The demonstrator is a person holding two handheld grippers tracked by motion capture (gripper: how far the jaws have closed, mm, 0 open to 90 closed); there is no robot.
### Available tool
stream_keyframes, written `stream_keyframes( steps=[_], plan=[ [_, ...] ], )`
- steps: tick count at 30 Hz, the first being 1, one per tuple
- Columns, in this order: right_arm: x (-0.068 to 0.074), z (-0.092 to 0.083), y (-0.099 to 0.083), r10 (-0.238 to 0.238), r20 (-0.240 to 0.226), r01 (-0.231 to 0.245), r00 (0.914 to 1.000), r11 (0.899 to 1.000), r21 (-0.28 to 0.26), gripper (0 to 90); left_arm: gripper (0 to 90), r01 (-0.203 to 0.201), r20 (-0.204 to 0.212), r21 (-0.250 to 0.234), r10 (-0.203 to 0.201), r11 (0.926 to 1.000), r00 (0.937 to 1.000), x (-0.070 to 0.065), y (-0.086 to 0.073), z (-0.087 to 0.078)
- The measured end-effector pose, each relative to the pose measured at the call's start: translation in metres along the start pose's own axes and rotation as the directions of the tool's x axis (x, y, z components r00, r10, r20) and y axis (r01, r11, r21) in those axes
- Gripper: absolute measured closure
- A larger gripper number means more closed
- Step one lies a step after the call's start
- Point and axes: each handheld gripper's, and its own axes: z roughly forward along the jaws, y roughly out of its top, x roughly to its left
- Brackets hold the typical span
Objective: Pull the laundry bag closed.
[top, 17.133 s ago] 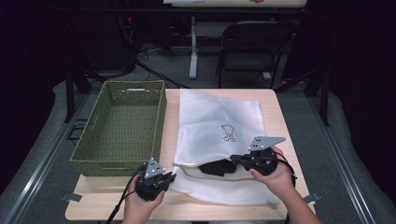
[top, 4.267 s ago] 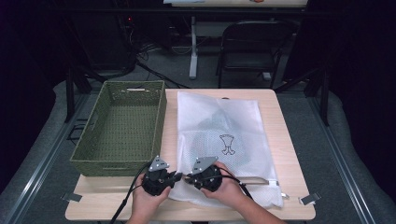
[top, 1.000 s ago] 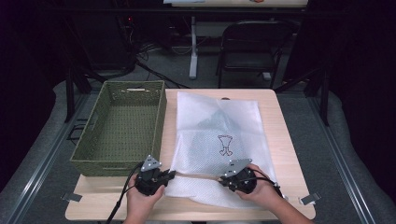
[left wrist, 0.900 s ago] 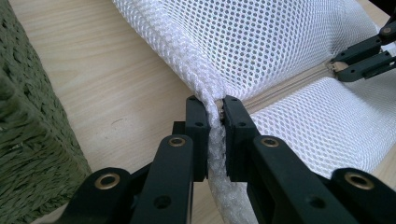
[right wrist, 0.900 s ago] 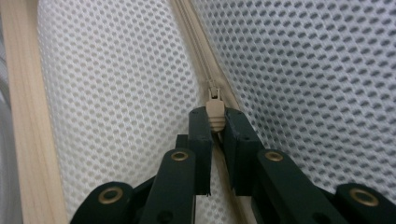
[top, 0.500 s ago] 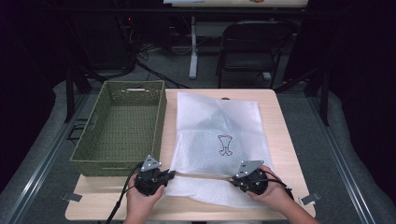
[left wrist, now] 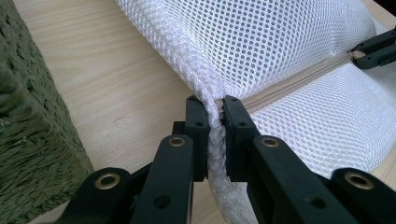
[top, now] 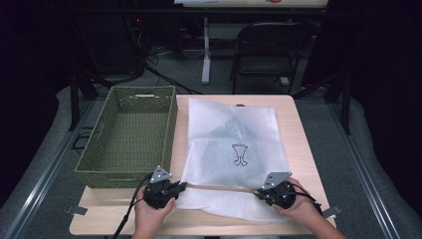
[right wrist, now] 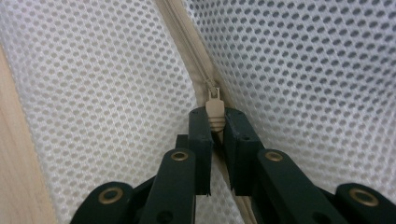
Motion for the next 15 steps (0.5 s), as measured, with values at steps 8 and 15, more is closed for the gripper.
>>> stream_keyframes(
  steps=[8,15],
  plan=[
    [-0.006,-0.007,-0.011,0.03,0.007,-0.03,0.9995,1.0,0.005,82.0,82.9,0.002,0.003,0.003,-0.002,1.0,1.0,0.0,0.0,0.0],
    [-0.01,-0.013,-0.019,0.043,0.005,-0.043,0.9991,0.999,0.009,82.0,82.9,0.004,-0.001,-0.004,-0.004,1.0,1.0,0.0,-0.001,0.001]
  ],
)
